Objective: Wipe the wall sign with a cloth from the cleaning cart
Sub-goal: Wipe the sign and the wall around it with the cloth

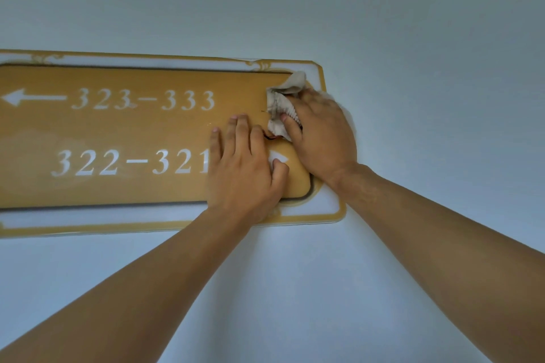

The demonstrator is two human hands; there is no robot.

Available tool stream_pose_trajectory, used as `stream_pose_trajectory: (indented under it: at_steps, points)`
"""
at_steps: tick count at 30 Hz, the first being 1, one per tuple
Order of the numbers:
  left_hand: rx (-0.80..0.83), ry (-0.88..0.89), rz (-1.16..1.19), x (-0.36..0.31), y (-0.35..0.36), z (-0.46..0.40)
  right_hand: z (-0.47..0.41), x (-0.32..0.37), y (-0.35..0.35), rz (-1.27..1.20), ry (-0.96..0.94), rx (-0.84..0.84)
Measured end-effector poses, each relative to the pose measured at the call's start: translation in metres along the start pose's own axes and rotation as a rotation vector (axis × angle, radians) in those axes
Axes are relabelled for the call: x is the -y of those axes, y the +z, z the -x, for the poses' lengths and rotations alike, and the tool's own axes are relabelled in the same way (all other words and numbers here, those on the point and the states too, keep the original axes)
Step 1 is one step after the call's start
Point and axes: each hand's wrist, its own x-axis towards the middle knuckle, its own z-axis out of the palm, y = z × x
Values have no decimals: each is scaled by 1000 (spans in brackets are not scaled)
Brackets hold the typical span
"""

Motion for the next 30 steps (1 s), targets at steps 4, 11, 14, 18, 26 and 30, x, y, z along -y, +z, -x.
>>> stream_pose_trajectory:
  at_steps: [4,11,14,18,26,30]
  points:
    - [17,13,-19,1,-1,4,15,3,-2,20,-9,35]
    - [68,62,-80,6,0,24,44,8,-4,33,-10,52]
    - [86,98,-109,11,0,36,59,10,-5,42,-8,59]
    - [103,120,-124,14,-2,49,80,12,-6,23,-22,52]
    - [158,126,-114,16,-8,73,114,19,-7,14,-19,42]
    - [205,139,-127,17,-13,84,133,22,-9,9,-28,64]
